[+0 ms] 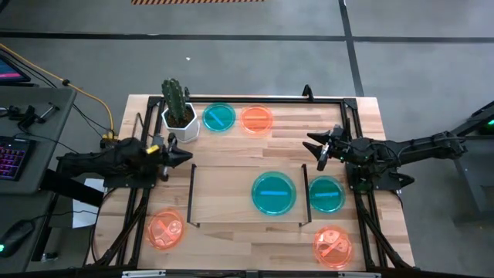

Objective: Place and stack plates onto a shelf
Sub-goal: Put the bottom left orange transparent plate on the shelf

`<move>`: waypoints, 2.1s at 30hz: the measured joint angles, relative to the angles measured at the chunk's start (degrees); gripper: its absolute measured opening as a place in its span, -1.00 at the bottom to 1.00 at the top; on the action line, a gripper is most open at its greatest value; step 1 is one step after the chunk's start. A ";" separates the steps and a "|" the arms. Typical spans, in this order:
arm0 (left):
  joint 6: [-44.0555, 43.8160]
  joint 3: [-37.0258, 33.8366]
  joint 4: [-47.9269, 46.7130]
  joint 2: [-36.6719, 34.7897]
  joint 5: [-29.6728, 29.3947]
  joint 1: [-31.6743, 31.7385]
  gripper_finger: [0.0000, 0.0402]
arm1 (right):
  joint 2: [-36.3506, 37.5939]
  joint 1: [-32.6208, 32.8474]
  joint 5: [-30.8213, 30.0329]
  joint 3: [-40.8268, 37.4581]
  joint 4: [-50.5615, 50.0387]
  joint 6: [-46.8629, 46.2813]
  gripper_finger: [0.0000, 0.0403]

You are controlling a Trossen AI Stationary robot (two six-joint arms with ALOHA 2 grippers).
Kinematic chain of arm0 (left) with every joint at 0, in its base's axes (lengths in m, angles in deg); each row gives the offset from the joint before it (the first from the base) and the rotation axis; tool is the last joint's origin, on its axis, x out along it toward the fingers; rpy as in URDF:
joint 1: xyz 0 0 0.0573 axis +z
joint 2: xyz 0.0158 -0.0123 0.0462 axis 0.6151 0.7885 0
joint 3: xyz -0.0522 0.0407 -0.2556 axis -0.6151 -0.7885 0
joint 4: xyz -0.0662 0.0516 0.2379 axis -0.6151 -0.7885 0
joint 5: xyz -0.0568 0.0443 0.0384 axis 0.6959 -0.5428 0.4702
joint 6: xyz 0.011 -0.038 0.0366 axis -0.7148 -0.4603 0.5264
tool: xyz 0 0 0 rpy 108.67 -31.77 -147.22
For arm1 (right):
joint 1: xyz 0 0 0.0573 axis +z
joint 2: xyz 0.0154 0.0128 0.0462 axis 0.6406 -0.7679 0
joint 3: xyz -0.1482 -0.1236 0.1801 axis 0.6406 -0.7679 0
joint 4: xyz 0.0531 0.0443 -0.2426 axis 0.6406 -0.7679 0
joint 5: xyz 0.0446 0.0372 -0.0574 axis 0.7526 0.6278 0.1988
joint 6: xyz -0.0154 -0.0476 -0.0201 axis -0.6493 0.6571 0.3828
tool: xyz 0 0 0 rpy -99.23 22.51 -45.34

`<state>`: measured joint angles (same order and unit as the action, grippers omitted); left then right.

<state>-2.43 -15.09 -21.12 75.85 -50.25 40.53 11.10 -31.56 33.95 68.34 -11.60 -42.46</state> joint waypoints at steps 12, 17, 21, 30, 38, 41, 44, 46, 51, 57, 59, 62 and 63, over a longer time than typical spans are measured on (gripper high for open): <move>-13.14 7.09 -16.05 8.95 17.53 -10.94 -0.23 | -2.36 0.00 1.82 0.00 -0.08 -3.34 -0.07; -21.94 7.09 -15.47 13.64 18.56 -20.88 -0.21 | -4.06 0.00 1.81 0.00 -0.07 -3.45 -0.06; -28.78 7.09 -14.98 16.51 14.54 -28.48 -0.21 | -5.22 0.00 1.89 0.00 -0.10 -4.75 -0.06; -42.77 7.09 -15.05 28.24 0.78 -46.70 -0.21 | -6.38 0.02 3.74 0.00 -0.43 -4.77 -0.07; -43.48 7.09 -13.93 40.64 -12.50 -56.99 -0.21 | -6.38 0.02 3.74 0.00 -0.44 -4.82 -0.07; -40.23 7.09 -13.95 44.08 -14.92 -58.44 -0.21 | -6.38 0.00 3.72 0.00 -0.44 -4.80 -0.07; -34.43 7.09 -14.14 46.52 -16.98 -58.52 -0.21 | -6.38 0.01 3.72 0.00 -0.42 -4.73 -0.07; -31.15 7.09 -14.18 47.48 -18.42 -58.41 -0.21 | -6.38 0.02 3.72 0.00 -0.44 -4.74 -0.07; -27.69 7.09 -15.82 48.83 -18.90 -58.41 -0.21 | -6.38 0.02 3.72 0.00 -0.44 -4.86 -0.07; -27.46 7.09 -17.99 49.88 -18.79 -58.40 -0.21 | -6.38 0.02 3.70 0.00 -0.45 -4.82 -0.07; -27.44 7.09 -18.11 50.41 -18.74 -58.39 -0.21 | -6.38 0.00 3.70 0.00 -0.46 -4.86 -0.07; -27.44 7.09 -18.09 51.16 -18.72 -58.39 -0.21 | -6.38 0.02 3.69 0.00 -0.46 -4.82 -0.07; -27.43 7.09 -18.12 51.45 -18.72 -58.39 -0.21 | -6.38 0.01 3.69 0.00 -0.48 -4.81 -0.07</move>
<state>-29.87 -8.00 -39.24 127.30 -68.97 -17.86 4.71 -31.56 37.64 68.34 -12.09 -47.27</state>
